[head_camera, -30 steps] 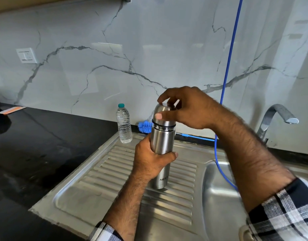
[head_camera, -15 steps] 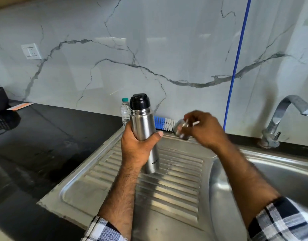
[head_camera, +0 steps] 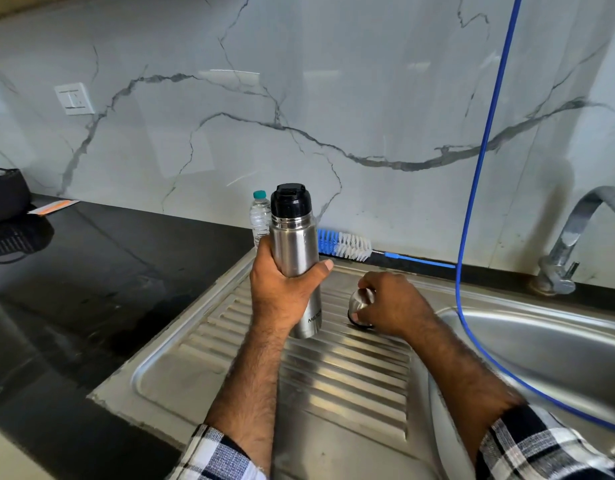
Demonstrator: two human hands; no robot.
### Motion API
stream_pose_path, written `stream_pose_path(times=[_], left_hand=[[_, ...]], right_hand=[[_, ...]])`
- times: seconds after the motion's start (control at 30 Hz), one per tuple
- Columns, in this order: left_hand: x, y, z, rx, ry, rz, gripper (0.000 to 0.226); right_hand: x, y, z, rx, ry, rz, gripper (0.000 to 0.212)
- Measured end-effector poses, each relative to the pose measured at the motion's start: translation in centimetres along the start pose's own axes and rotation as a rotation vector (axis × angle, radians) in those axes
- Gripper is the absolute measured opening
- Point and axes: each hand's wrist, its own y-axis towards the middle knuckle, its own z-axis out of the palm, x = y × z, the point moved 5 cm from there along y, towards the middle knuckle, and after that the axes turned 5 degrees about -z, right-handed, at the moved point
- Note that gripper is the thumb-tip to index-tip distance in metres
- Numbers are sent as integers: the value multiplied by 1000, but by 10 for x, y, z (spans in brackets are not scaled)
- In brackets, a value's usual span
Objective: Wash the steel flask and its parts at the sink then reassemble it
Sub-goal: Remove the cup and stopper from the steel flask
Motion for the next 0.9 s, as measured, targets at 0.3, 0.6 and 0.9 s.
stream_pose_path(times=[0.3, 0.6, 0.9], left_hand=[[-19, -30, 25, 159, -149, -16, 59], [-54, -109, 103, 427, -95, 90, 61], [-71, -144, 131, 685, -209, 78, 47]], right_hand=[[2, -49, -122, -472, 317, -97, 23], [44, -132, -201, -596, 115, -335, 63], [13, -129, -208, -533, -79, -492, 48]])
